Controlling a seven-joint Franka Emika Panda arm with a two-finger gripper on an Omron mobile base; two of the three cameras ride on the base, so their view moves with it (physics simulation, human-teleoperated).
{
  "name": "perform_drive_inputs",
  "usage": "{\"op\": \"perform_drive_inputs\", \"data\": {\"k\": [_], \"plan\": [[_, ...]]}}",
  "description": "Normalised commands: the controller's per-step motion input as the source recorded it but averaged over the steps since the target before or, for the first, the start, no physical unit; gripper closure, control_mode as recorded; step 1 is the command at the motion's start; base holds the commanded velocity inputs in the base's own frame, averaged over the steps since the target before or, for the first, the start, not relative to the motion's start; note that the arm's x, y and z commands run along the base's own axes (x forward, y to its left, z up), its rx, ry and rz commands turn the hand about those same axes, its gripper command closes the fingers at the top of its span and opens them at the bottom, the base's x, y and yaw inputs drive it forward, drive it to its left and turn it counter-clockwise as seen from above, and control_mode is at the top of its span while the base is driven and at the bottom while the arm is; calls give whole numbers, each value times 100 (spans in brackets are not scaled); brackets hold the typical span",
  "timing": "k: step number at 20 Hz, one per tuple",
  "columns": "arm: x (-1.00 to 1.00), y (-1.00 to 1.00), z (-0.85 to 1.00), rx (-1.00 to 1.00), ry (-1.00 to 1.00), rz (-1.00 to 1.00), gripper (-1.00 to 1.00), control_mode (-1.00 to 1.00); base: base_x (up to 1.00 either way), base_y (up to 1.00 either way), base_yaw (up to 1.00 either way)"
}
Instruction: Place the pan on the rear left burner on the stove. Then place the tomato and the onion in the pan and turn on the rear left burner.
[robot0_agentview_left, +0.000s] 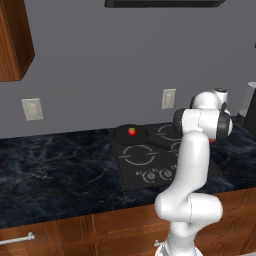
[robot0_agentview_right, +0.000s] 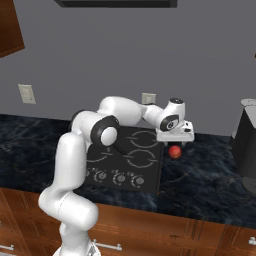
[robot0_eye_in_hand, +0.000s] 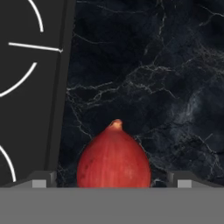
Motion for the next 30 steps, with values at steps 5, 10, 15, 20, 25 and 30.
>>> {"op": "perform_drive_inputs", "data": {"k": [5,10,15,20,25,30], "plan": [[-5,0,-16,0,1,0,-100,-100,0,0,0],[-8,0,-12,0,2,0,-100,-100,0,0,0],[0,0,-31,0,0,0,-100,-100,0,0,0],[0,0,-12,0,0,0,-100,-100,0,0,0],[0,0,0,0,0,0,-100,-100,0,0,0],[0,0,-1,0,0,0,100,-100,0,0,0]]}}
